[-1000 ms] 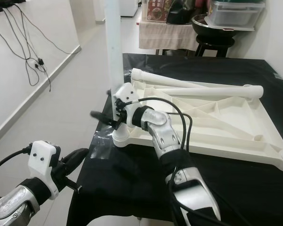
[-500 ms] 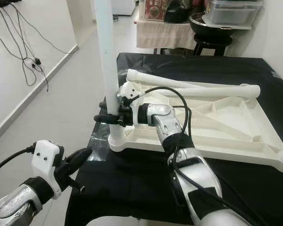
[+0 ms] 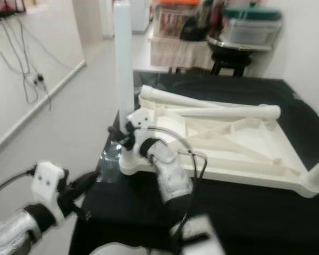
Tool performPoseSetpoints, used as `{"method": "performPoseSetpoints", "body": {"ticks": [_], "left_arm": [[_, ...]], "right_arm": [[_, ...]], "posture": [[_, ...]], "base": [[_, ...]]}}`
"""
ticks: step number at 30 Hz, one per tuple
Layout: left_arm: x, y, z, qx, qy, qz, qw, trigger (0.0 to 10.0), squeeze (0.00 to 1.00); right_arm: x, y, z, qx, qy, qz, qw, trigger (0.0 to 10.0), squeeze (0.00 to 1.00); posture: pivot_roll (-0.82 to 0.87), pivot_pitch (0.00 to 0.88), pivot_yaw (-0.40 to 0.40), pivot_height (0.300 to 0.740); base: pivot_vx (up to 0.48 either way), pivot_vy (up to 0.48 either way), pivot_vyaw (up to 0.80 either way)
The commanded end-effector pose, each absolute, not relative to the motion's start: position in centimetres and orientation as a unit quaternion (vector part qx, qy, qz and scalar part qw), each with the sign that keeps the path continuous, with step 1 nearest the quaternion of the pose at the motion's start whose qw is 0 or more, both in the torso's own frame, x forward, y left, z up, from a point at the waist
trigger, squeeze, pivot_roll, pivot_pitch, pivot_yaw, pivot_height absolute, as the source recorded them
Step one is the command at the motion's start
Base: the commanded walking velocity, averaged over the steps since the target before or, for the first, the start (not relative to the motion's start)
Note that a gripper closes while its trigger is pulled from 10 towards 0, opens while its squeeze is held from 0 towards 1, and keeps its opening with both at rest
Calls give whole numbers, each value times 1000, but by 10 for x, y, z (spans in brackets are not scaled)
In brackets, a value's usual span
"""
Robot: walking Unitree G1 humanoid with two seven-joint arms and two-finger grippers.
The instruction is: Building children table
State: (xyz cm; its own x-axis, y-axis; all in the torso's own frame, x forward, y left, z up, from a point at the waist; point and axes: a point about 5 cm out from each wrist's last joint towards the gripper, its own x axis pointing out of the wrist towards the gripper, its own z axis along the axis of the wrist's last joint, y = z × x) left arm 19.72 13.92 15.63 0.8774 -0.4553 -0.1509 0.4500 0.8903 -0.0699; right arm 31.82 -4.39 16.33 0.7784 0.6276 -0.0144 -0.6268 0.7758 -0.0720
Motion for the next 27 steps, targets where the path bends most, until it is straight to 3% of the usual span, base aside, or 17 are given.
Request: {"method": "performPoseSetpoints", "body": {"ticks": [1, 2, 3, 5, 6, 11, 12, 13, 14, 15, 16, 18, 21, 27], "left_arm": [[199, 133, 154, -23, 84, -245, 966, 10000, 0], [200, 131, 154, -25, 83, -248, 965, 10000, 0], [200, 129, 153, -26, 83, -250, 964, 10000, 0], [201, 127, 151, -26, 84, -249, 964, 10000, 0], [201, 127, 151, -27, 84, -248, 965, 10000, 0], [198, 127, 149, -34, 85, -240, 967, 10000, 0], [198, 128, 147, -27, 89, -237, 967, 10000, 0], [198, 128, 147, -27, 89, -237, 967, 10000, 0], [196, 129, 143, -14, 95, -236, 967, 10000, 0], [196, 129, 141, -3, 99, -234, 967, 10000, 0], [196, 129, 141, -3, 99, -234, 967, 10000, 0], [194, 130, 135, 8, 103, -232, 967, 10000, 0], [194, 131, 133, 10, 102, -229, 968, 10000, 0], [191, 132, 135, 6, 95, -221, 971, 10000, 0]], "right_arm": [[316, -48, 139, -55, 61, 328, 941, 0, 0], [317, -49, 137, -54, 64, 329, 940, 0, 0], [320, -52, 133, -54, 78, 322, 942, 9725, 0], [324, -55, 131, -60, 89, 323, 940, 10000, 0], [325, -55, 132, -64, 90, 327, 939, 10000, 1000], [333, -55, 147, -24, 61, 395, 916, 10000, 1000], [335, -56, 154, -26, 46, 424, 904, 10000, 816], [335, -56, 154, -26, 46, 424, 904, 10000, 816], [339, -58, 162, -26, 33, 459, 887, 10000, 0], [343, -60, 168, -27, 23, 493, 870, 10000, 0], [343, -60, 168, -27, 23, 493, 870, 10000, 0], [352, -68, 182, -63, 7, 550, 833, 10000, 0], [358, -73, 190, -84, 10, 580, 811, 10000, 0], [366, -78, 195, -102, 24, 592, 799, 10000, 0]], "posture": [[94, 54, -8, 740], [94, 54, -8, 740], [81, 58, -15, 740], [81, 60, -25, 740], [81, 60, -25, 740], [85, 60, -41, 740], [88, 59, -44, 740], [88, 59, -44, 740], [89, 60, -44, 740], [91, 62, -40, 740], [91, 62, -40, 740], [90, 59, -33, 740], [90, 57, -32, 740], [100, 69, -29, 740]], "base": [[0, 0, 0], [0, 0, 0], [0, 0, 0], [0, 0, 0], [0, 0, 0], [0, 0, 0], [0, 0, 0], [0, 0, 0], [0, 0, 0], [0, 0, 0], [0, 0, 0], [0, 0, 0], [0, 0, 0], [0, 0, 0]]}}
